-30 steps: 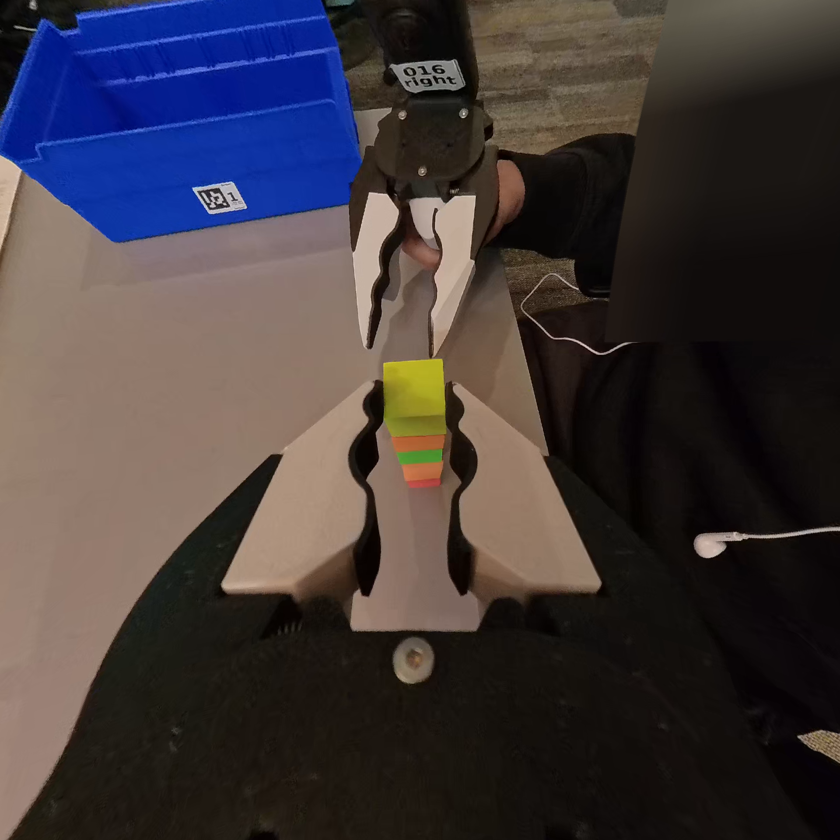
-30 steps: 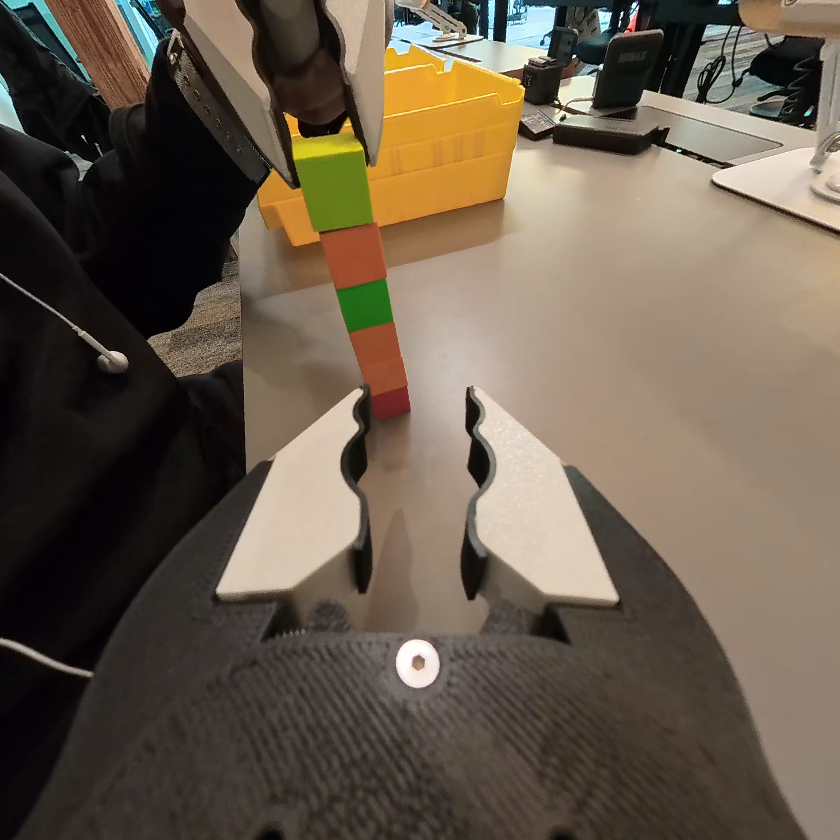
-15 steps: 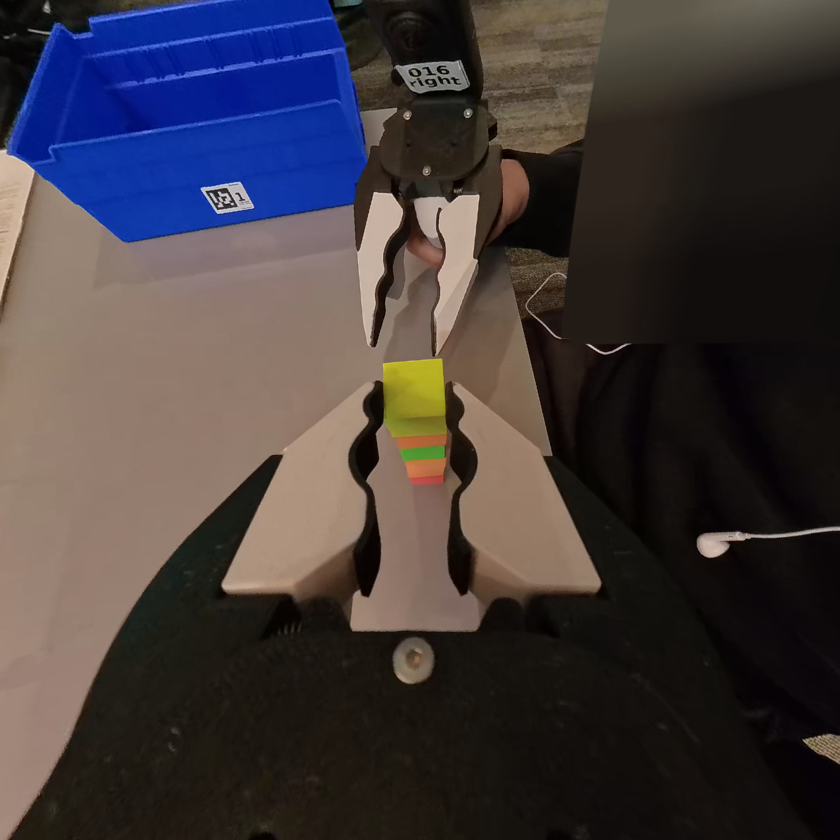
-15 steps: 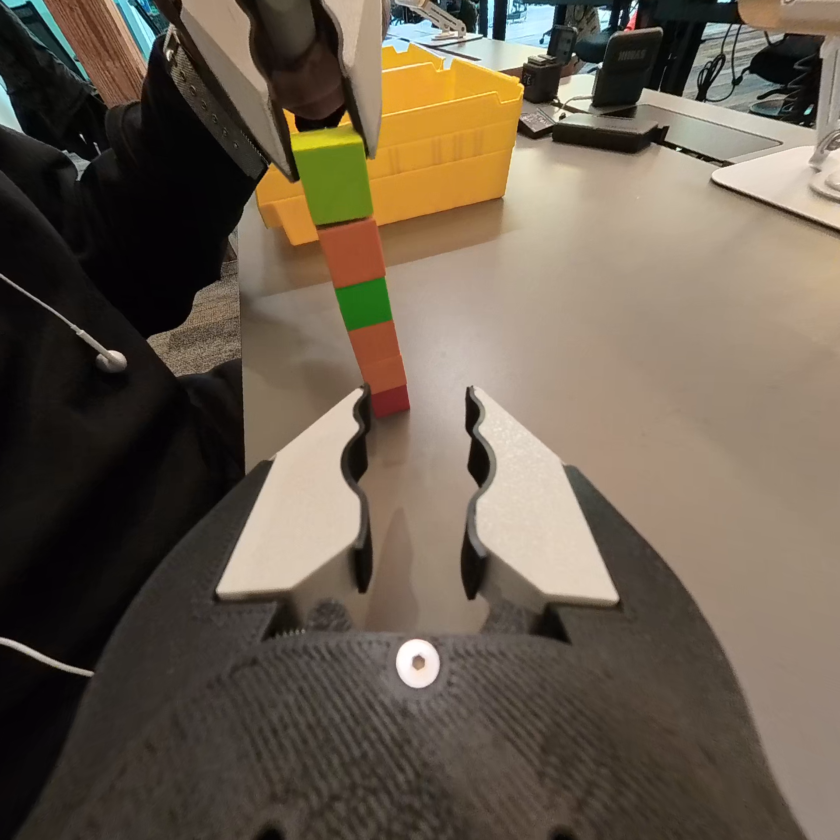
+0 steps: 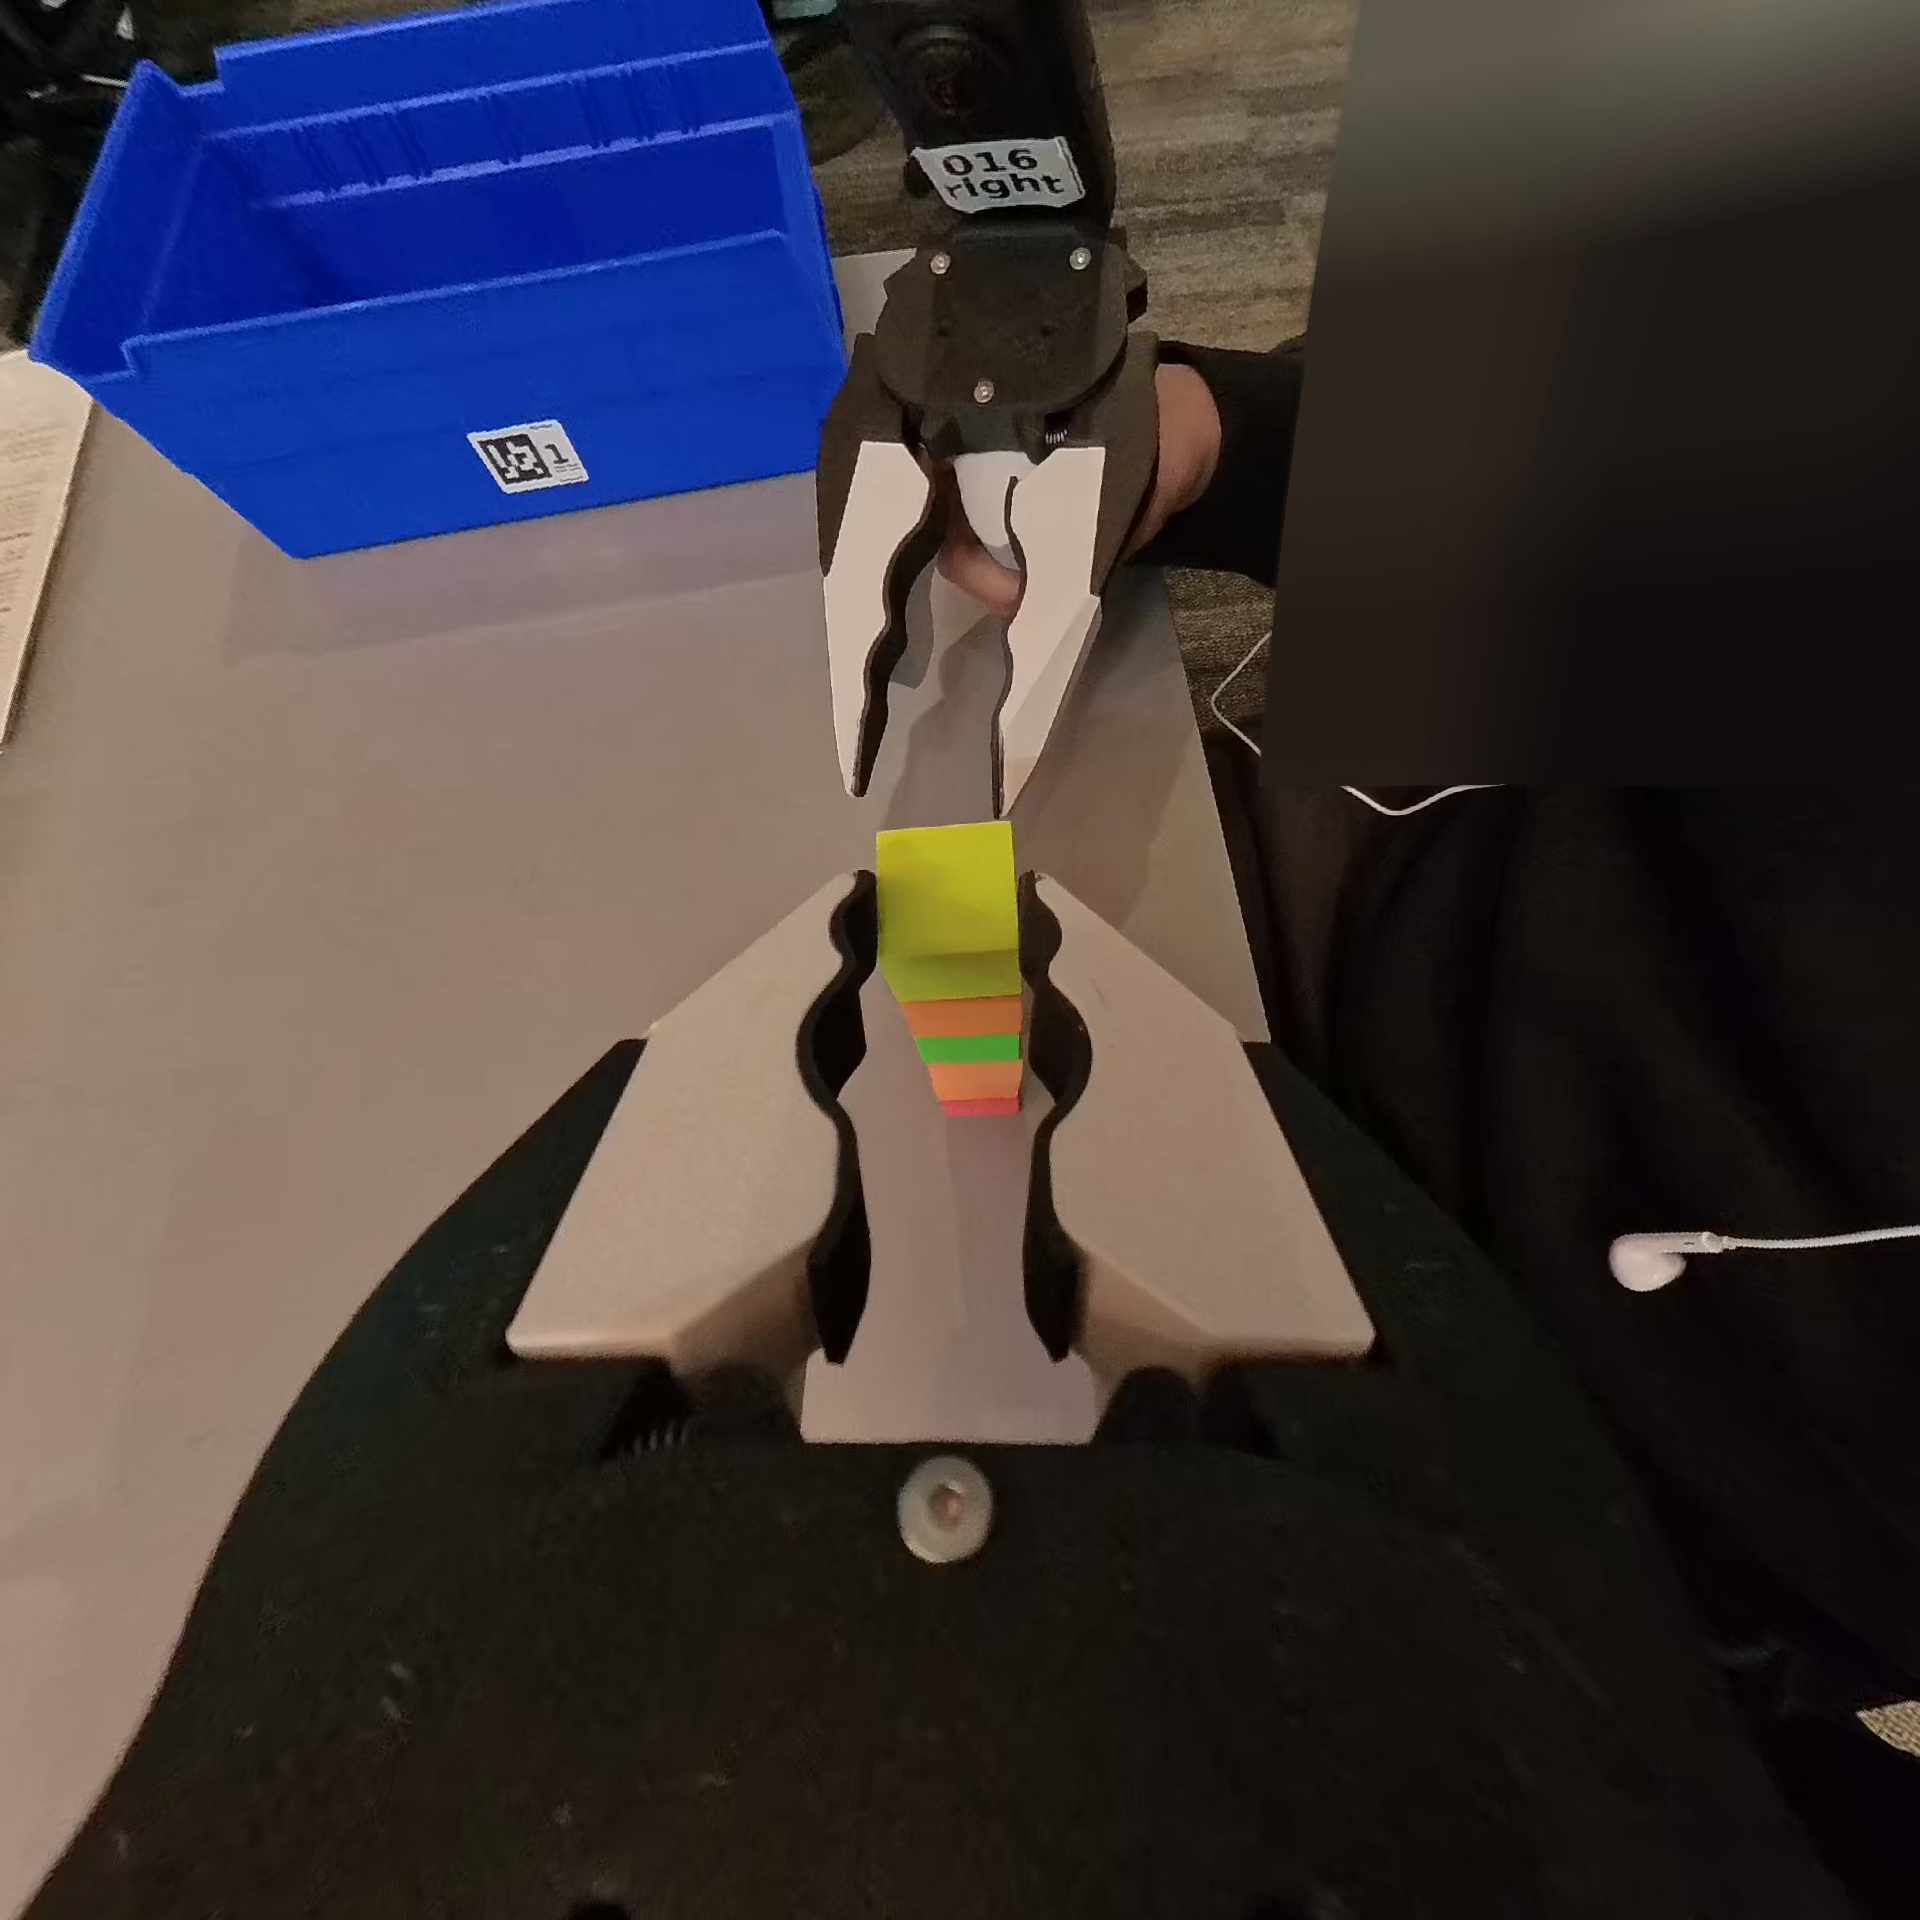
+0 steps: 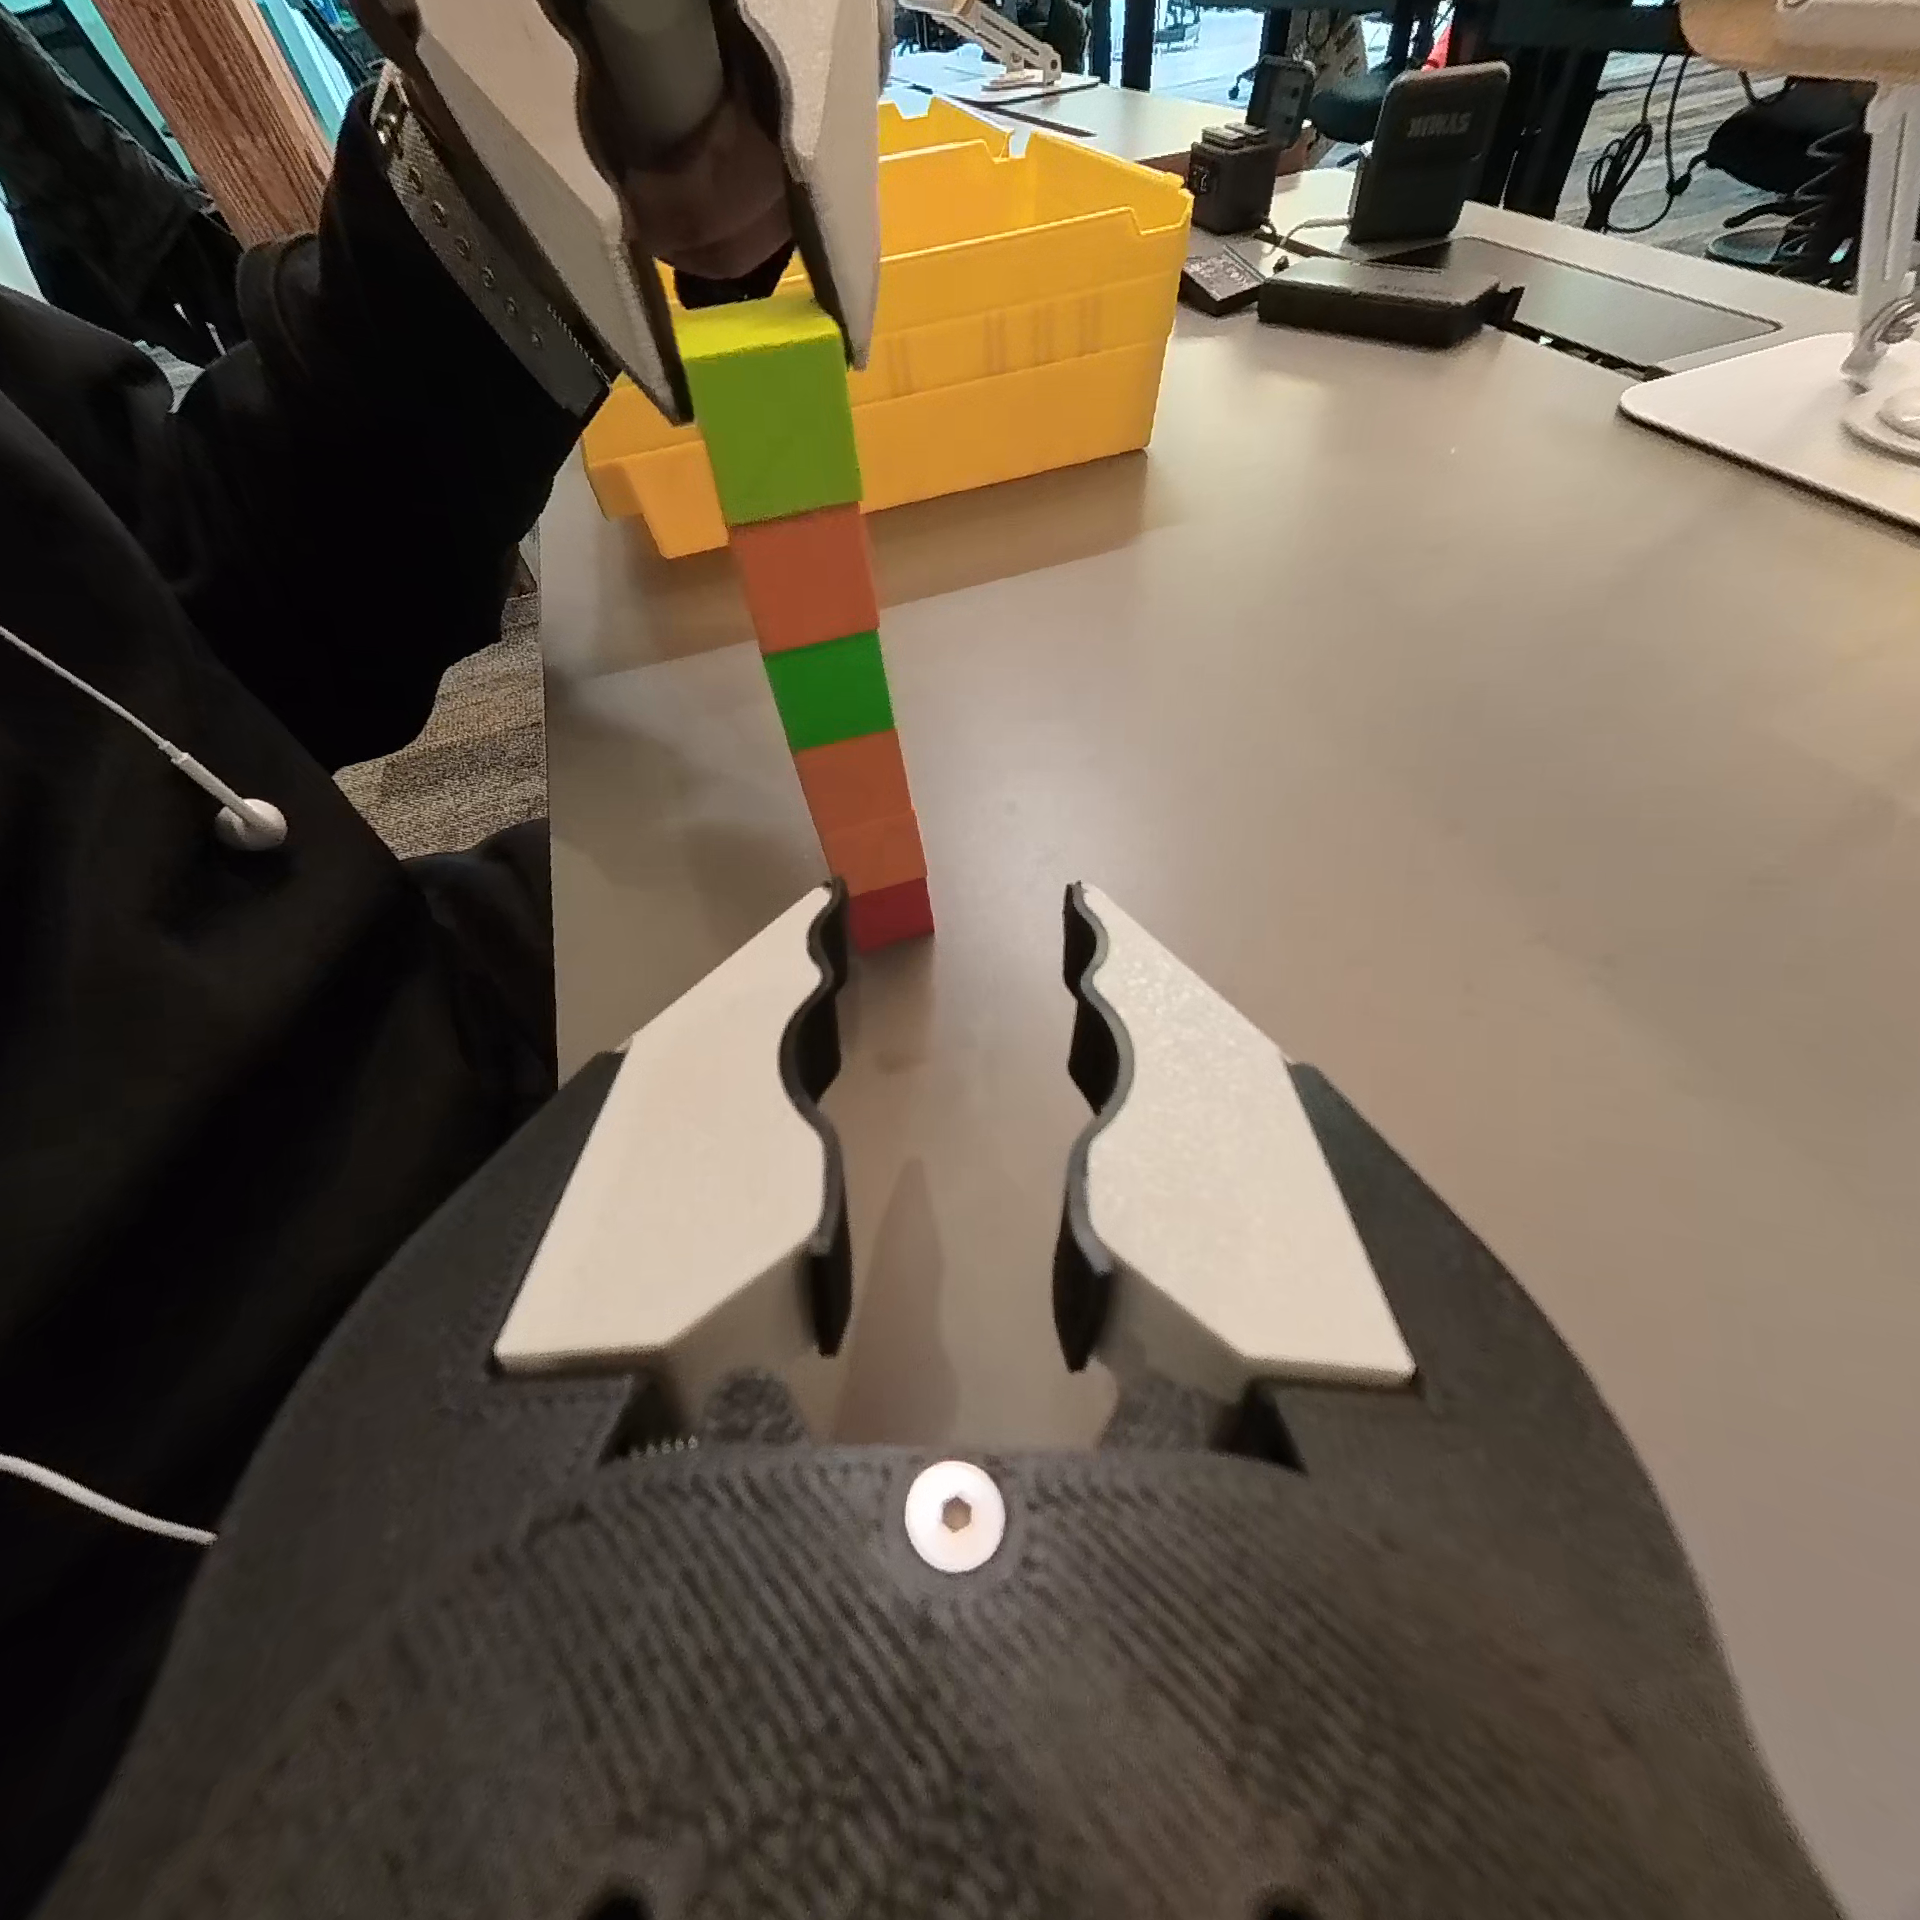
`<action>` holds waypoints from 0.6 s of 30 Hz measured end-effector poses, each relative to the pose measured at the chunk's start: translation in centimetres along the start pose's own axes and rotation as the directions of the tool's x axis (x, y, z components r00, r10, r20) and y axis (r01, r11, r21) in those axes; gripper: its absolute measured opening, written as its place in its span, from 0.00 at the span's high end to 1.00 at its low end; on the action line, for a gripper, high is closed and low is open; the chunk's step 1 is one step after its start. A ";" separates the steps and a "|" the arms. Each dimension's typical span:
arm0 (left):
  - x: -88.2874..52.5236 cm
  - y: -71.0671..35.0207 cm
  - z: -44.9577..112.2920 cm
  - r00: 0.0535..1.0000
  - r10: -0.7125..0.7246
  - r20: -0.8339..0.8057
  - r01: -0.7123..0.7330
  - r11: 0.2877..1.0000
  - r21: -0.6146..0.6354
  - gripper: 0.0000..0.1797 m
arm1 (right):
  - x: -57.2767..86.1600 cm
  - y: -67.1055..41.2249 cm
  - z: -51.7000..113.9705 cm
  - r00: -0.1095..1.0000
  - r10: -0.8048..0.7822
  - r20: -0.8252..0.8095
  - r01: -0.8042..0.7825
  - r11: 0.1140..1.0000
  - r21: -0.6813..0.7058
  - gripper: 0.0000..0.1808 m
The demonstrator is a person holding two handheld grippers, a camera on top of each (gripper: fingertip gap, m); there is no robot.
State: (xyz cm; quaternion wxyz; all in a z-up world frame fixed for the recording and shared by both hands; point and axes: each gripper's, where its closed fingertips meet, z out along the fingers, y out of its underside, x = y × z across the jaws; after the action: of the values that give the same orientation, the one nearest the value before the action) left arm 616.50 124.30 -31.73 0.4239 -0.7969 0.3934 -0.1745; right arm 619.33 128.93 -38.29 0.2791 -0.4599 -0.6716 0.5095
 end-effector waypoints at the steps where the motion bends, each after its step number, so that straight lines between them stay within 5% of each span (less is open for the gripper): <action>1: -0.1 0.0 0.0 1.000 -0.002 0.003 0.002 1.000 0.002 0.87 | 0.0 0.0 0.0 1.000 0.000 0.000 0.000 1.000 0.000 0.78; 18: 0.2 0.0 0.1 1.000 0.012 -0.007 -0.012 1.000 -0.002 0.87 | 0.1 0.0 0.0 1.000 -0.001 -0.003 0.001 1.000 0.001 0.78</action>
State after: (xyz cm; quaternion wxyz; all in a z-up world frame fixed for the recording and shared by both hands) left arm 616.66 124.19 -31.78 0.4230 -0.7943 0.3998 -0.1743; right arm 619.32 128.99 -38.25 0.2805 -0.4604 -0.6711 0.5089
